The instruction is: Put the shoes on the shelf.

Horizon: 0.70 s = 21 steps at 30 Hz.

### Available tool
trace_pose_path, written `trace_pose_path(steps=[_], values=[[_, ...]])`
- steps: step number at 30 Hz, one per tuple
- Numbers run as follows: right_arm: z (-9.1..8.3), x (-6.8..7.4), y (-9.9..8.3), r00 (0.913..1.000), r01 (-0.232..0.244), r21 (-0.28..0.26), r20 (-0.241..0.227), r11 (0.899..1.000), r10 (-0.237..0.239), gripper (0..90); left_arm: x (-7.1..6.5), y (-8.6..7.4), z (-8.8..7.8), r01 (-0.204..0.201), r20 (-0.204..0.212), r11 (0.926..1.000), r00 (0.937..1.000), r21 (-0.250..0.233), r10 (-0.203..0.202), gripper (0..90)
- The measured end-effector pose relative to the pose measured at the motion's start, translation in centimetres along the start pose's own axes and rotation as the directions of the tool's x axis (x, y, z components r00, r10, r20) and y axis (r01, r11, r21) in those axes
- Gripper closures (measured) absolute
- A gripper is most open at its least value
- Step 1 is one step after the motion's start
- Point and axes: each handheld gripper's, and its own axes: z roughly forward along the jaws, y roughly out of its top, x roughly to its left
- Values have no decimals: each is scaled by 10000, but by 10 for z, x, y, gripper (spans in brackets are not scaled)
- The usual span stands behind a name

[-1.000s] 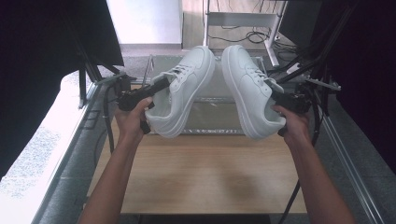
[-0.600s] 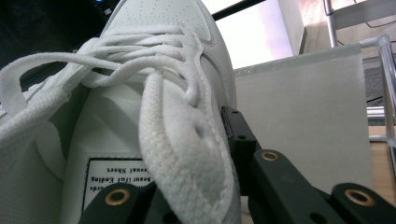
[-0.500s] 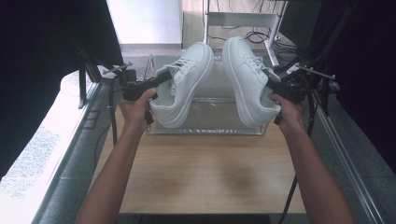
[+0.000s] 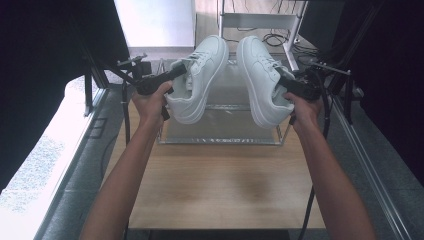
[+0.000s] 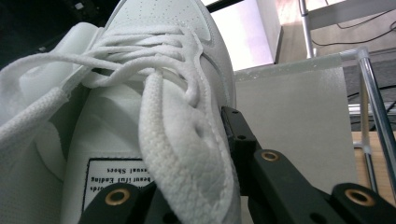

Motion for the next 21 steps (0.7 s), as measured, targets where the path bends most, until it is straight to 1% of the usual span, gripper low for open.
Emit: trace_pose_path(steps=[1, 2, 4, 6, 9, 13, 16, 20, 21], values=[[2, 0, 0, 10000, 21, 21, 54, 10000, -21, 856, -1, 1, 1, -38, -68, 10000, 10000, -2, 38, 812], [3, 0, 1, 10000, -31, 11, 68, 10000, 30, 855, -2, 2, 2, -154, -169, 9999, 9997, 19, 154, 812], [6, -1, 1, 9998, -136, 15, 114, 9999, 136, 855, -3, 4, 4, -224, -248, 9997, 9994, 45, 225, 812], [8, 0, 2, 9998, -111, 56, 174, 9999, 110, 855, -3, 6, 6, -186, -292, 9998, 9994, 49, 187, 812], [9, 1, 4, 9998, -104, 55, 194, 9999, 103, 856, 0, 9, 10, -13, -334, 10000, 9994, 1, 13, 812], [11, 2, 8, 9996, -95, 39, 259, 9999, 94, 855, 0, 11, 16, -40, -601, 10000, 9982, 38, 42, 812], [14, 4, 11, 9996, -95, 71, 271, 9999, 93, 855, 0, 13, 22, -143, -809, 9999, 9966, 73, 148, 812], [20, 8, 16, 9995, -76, 126, 312, 9999, 72, 855, 0, 17, 33, -104, -1001, 9999, 9949, 71, 111, 812], [23, 10, 19, 9993, -104, 212, 351, 9997, 96, 855, 0, 18, 35, -93, -1061, 9999, 9943, 66, 100, 812]])
